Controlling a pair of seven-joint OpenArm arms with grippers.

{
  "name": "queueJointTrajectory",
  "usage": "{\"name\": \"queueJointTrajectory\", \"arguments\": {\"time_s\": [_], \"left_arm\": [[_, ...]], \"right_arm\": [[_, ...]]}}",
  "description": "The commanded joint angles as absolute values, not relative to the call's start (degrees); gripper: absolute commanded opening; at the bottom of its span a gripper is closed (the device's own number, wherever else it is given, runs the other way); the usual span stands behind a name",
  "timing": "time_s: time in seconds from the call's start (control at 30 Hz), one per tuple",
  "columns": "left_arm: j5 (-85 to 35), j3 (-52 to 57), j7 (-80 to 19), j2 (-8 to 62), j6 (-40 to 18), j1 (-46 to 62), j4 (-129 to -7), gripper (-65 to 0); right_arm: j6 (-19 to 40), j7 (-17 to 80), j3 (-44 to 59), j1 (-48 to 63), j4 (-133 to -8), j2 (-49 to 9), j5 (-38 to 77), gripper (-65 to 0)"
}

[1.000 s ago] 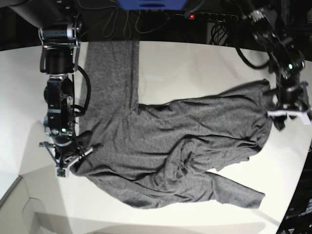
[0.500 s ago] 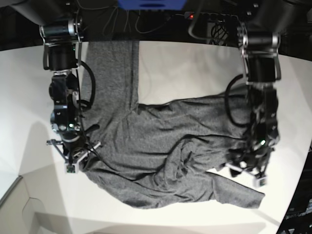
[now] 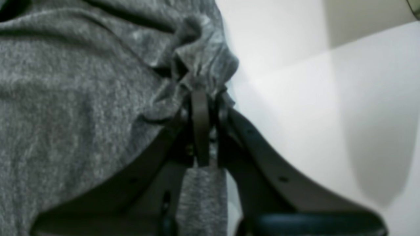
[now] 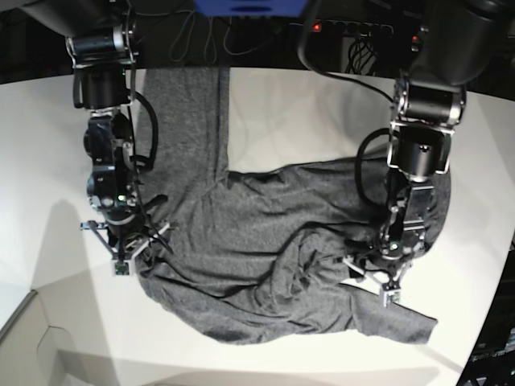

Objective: Layout the t-shirt on the table in an organized manner, then fold the t-shirt properly
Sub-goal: 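Reach the left gripper to the shirt hem and pull it outward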

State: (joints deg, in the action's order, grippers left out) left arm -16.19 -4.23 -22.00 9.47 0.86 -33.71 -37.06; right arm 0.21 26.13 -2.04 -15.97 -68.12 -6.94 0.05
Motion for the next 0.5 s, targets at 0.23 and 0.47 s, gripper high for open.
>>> {"name": "queueJointTrajectory", "arguments": {"time_s": [0.23, 0.47], "left_arm": [[-16.57, -3.74, -20.53, 10.42, 0.75, -35.82, -38.11, -63.4], [-16.66, -3.65, -20.44, 11.56, 0.75, -35.91, -38.46, -64.6]], "right_arm": [[0.22, 24.75, -1.98, -17.27, -69.14, -7.34, 0.04, -65.0], [0.22, 24.75, -1.89, -17.27, -69.14, -7.34, 0.04, -65.0]]}}
